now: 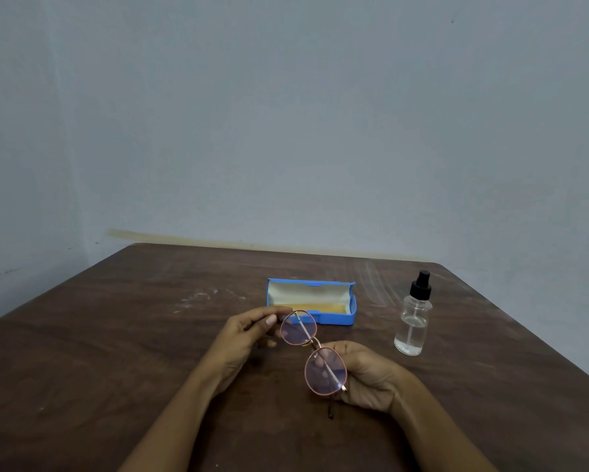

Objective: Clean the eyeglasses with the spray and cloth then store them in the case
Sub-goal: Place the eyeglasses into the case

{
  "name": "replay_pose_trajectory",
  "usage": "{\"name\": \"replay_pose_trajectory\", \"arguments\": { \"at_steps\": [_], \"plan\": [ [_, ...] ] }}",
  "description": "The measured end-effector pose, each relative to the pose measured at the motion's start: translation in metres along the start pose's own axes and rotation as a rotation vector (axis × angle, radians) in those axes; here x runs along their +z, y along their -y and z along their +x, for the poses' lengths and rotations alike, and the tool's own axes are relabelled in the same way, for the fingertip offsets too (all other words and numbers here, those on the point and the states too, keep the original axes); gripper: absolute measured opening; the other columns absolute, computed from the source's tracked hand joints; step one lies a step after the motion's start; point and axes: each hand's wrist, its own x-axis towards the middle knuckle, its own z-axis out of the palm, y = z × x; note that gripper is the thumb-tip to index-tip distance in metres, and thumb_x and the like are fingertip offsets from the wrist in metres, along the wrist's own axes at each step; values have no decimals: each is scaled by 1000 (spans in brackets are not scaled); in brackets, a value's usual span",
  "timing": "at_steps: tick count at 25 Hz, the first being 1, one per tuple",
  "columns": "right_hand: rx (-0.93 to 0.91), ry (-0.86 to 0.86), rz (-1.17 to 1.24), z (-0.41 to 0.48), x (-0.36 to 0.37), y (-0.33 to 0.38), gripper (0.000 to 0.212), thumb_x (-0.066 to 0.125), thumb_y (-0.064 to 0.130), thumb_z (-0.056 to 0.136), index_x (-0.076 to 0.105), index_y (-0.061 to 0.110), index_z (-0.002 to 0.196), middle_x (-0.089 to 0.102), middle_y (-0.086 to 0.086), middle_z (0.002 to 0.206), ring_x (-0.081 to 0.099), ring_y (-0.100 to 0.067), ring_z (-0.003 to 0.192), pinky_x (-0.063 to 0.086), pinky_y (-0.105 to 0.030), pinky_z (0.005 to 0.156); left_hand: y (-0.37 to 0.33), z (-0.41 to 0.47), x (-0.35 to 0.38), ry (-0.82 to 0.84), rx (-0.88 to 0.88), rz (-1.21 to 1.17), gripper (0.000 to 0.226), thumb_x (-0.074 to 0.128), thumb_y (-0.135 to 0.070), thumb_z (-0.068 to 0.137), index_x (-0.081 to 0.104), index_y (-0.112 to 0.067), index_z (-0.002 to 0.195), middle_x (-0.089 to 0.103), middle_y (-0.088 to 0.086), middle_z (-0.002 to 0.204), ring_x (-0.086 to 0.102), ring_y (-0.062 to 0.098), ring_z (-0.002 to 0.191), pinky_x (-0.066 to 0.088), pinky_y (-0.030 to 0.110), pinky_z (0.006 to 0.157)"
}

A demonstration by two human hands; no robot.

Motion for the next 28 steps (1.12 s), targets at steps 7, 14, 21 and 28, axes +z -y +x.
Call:
{"name": "replay_pose_trajectory", "arguments": {
  "at_steps": [7, 14, 21, 28],
  "plan": [
    [84, -56, -29, 7, -3, 5, 8, 75, 3, 59, 68, 5, 55, 60, -2, 51, 58, -6, 44, 50, -15, 48, 1, 1, 0, 74, -58, -171, 24, 58, -8, 76, 69, -7, 97, 75, 2, 93, 68, 12, 86, 55, 18, 72],
    [92, -20, 11, 6, -3, 10, 29, 55, 16, 82, 64, 11, 54, 53, 3, 47, 48, -2, 41, 45, -12, 44, 0, 3, 0, -96, 77, 58, 15, 64, -2, 74, 72, -10, 83, 75, -7, 75, 65, 5, 73, 51, 13, 64],
    [85, -40, 85, 3, 0, 10, 27, 52, 16, 79, 62, 9, 56, 56, 0, 48, 51, -4, 40, 43, -13, 42, -8, 0, 0, -160, 208, 137, 19, 64, 10, 71, 68, -9, 72, 73, -8, 68, 65, 0, 70, 51, 12, 65],
    [-110, -127, 229, 9, -9, 5, 32, 82, 13, 50, 64, 8, 75, 62, -1, 58, 49, -6, 44, 34, -15, 40, -4, -1, -2, -234, 194, 109, 17, 61, 13, 75, 63, -3, 67, 71, -6, 60, 63, 1, 60, 50, 12, 55]
  ]
}}
